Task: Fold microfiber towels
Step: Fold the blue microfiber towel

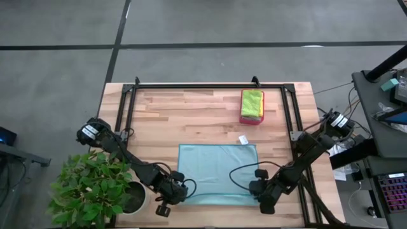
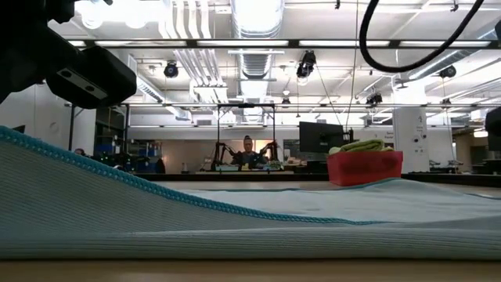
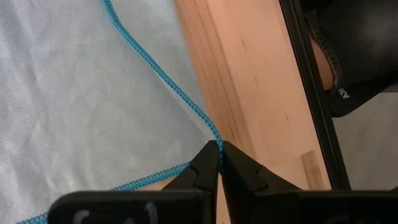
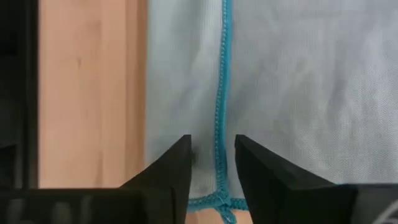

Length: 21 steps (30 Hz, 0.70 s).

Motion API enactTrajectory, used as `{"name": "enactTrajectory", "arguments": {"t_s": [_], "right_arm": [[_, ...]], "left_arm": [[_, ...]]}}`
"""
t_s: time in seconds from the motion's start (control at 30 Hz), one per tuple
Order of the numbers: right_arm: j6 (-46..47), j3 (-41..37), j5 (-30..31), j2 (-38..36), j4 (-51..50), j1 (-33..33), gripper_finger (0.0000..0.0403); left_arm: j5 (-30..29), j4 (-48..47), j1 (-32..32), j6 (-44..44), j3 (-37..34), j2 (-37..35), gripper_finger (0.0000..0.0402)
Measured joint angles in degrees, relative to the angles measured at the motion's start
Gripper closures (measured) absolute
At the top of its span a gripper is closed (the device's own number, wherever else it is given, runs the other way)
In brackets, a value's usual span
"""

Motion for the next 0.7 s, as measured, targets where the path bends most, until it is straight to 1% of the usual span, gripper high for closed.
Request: {"name": "enactTrajectory", "arguments": {"t_s": [0.2, 0.4, 0.57, 0.7], "right_arm": [[-0.44, 0.0, -1.77, 1.64, 0.11, 0.0, 0.033], [-0.46, 0.24, -1.97, -1.02, -0.06, 0.0, 0.0386], [-0.46, 0.69, -1.97, -3.64, -2.2, 0.0, 0.0394], [-0.48, 1.84, -0.9, -5.59, -7.41, -0.04, 0.0394]], "left_arm": [[0.02, 0.02, 0.0, -0.02, -0.02, -0.02, 0.0402], [0.0, -0.08, 0.0, -0.07, -0.02, -0.02, 0.0402], [0.0, -0.9, 0.0, -0.15, -0.04, -0.68, 0.0402], [-0.78, -3.68, 0.02, -0.2, 0.44, -1.94, 0.0402]]}}
